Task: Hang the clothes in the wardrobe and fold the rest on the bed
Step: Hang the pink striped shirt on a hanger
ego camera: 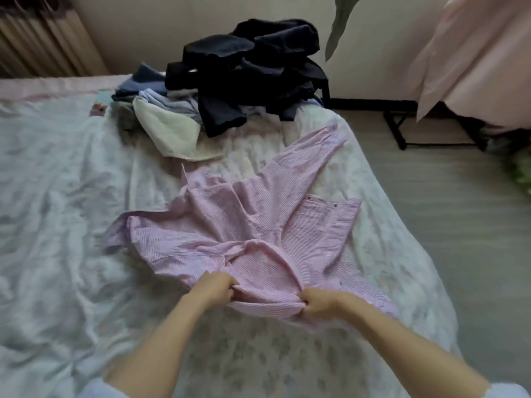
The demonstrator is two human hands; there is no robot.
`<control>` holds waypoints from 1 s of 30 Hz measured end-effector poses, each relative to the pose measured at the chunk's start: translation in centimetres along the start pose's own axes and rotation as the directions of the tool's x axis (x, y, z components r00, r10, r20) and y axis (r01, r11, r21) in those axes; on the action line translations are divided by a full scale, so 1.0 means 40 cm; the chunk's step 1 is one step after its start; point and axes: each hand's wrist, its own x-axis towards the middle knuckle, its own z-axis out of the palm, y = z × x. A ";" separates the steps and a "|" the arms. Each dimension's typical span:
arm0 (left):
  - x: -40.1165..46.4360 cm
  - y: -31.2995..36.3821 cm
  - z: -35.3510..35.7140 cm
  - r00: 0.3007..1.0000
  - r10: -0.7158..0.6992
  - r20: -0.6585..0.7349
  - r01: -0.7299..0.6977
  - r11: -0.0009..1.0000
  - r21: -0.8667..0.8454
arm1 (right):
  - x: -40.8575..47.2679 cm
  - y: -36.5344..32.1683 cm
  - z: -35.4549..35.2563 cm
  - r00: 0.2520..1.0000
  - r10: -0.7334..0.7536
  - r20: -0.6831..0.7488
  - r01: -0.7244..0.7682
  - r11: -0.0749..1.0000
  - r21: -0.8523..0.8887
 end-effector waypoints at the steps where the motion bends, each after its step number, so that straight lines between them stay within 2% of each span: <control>1: -0.014 0.016 0.005 1.000 0.026 -0.017 -0.026 0.999 -0.023 | -0.013 0.007 -0.002 1.000 0.024 0.020 -0.024 0.999 -0.035; 3: -0.041 0.038 0.010 0.998 0.064 -0.006 -0.064 0.996 -0.067 | -0.039 0.011 -0.010 0.988 0.121 0.097 -0.109 0.986 -0.123; 6: -0.079 0.050 0.037 0.978 0.136 0.158 -0.098 0.969 -0.228 | -0.053 0.000 -0.019 0.934 0.258 0.249 -0.160 0.922 -0.354; 7: -0.089 0.050 0.046 0.959 0.147 0.242 -0.070 0.951 -0.302 | -0.049 -0.008 -0.019 0.927 0.264 0.265 -0.155 0.916 -0.369; 9: -0.094 0.032 0.062 0.933 0.120 0.338 0.043 0.898 -0.439 | -0.031 -0.025 -0.009 0.971 0.170 0.171 -0.128 0.965 -0.230; 11: -0.083 0.007 0.068 0.976 0.032 0.214 0.081 0.862 -0.501 | -0.004 -0.032 -0.005 0.994 0.053 -0.096 -0.059 0.997 -0.058; 13: -0.060 -0.034 0.075 0.991 -0.125 -0.039 0.098 0.906 -0.412 | 0.044 -0.040 0.000 0.946 -0.013 -0.325 0.016 1.000 0.004; 14: -0.050 -0.054 0.072 0.966 -0.205 -0.155 0.145 0.932 -0.334 | 0.062 -0.049 0.000 0.918 -0.037 -0.395 0.040 0.999 0.001; 16: -0.028 -0.104 0.076 0.893 -0.358 -0.272 0.290 0.921 -0.259 | 0.117 -0.075 0.007 0.887 -0.102 -0.450 0.087 0.995 -0.054; 18: -0.001 -0.157 0.065 0.833 -0.468 -0.293 0.400 0.878 -0.264 | 0.167 -0.103 0.009 0.894 -0.136 -0.426 0.099 0.989 -0.110; 21: 0.041 -0.250 0.048 0.780 -0.566 -0.267 0.506 0.821 -0.264 | 0.232 -0.144 0.023 0.951 -0.131 -0.280 0.077 0.977 -0.197; 23: 0.065 -0.306 0.039 0.756 -0.600 -0.262 0.553 0.799 -0.236 | 0.261 -0.159 0.035 0.948 -0.128 -0.291 0.053 0.966 -0.253; 26: 0.106 -0.373 0.025 0.769 -0.584 -0.260 0.564 0.811 -0.153 | 0.295 -0.159 0.026 0.904 -0.099 -0.417 -0.005 0.970 -0.243; 30: 0.171 -0.426 0.009 0.852 -0.503 -0.144 0.498 0.864 -0.076 | 0.334 -0.147 -0.002 0.858 -0.118 -0.500 -0.071 0.937 -0.343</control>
